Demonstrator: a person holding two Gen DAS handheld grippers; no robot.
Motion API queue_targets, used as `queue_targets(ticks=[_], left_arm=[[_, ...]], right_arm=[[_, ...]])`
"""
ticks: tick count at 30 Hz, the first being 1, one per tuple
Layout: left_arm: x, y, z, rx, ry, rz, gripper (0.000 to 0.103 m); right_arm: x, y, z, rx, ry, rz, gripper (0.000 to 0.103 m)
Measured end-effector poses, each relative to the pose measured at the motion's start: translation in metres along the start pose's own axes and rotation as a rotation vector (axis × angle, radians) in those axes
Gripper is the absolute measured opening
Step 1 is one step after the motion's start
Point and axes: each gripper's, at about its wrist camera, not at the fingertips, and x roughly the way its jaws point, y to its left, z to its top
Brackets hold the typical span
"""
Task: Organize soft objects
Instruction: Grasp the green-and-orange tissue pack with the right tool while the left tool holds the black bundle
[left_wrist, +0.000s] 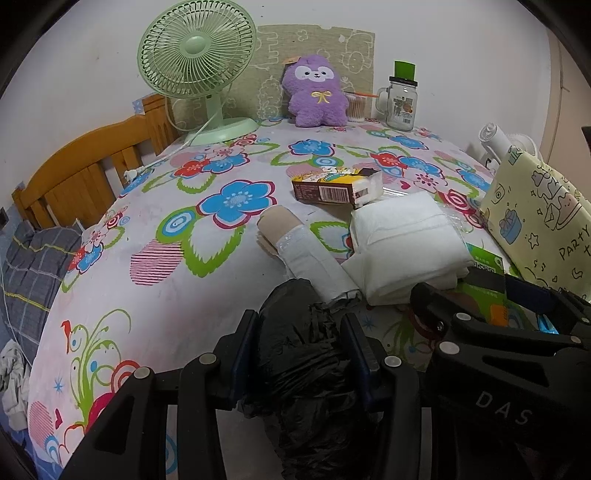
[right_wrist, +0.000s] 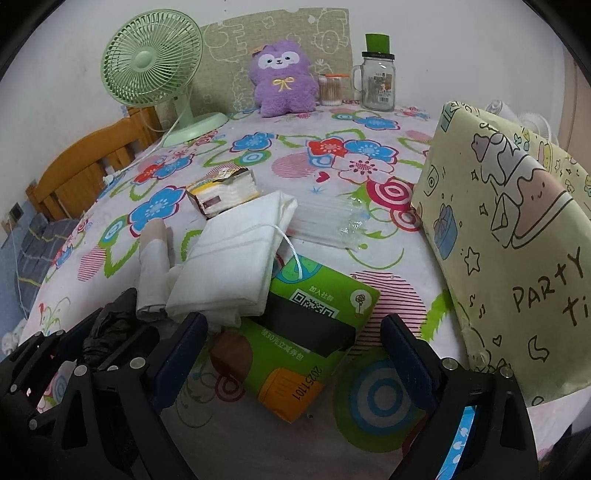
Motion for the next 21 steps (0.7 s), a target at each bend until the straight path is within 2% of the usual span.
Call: queue_targets(ticks=[5, 11, 21], left_arm=[[0.0, -0.004, 0.001, 0.02, -0.007, 0.016, 0.047], [-0.004, -0.005, -0.003, 0.02, -0.001, 0.0, 0.046], [-0.012, -0.01, -0.008, 0.026, -0.004, -0.028, 0.044]], right_arm=[[-0.003, 0.002, -0.002, -0.012, 0.002, 0.01, 0.084], [-0.009, 0.004, -0.006, -0.031, 0.006, 0.007, 0.073], [-0.021, 0.005, -0.01, -0.034, -0.005, -0.012, 0.066]])
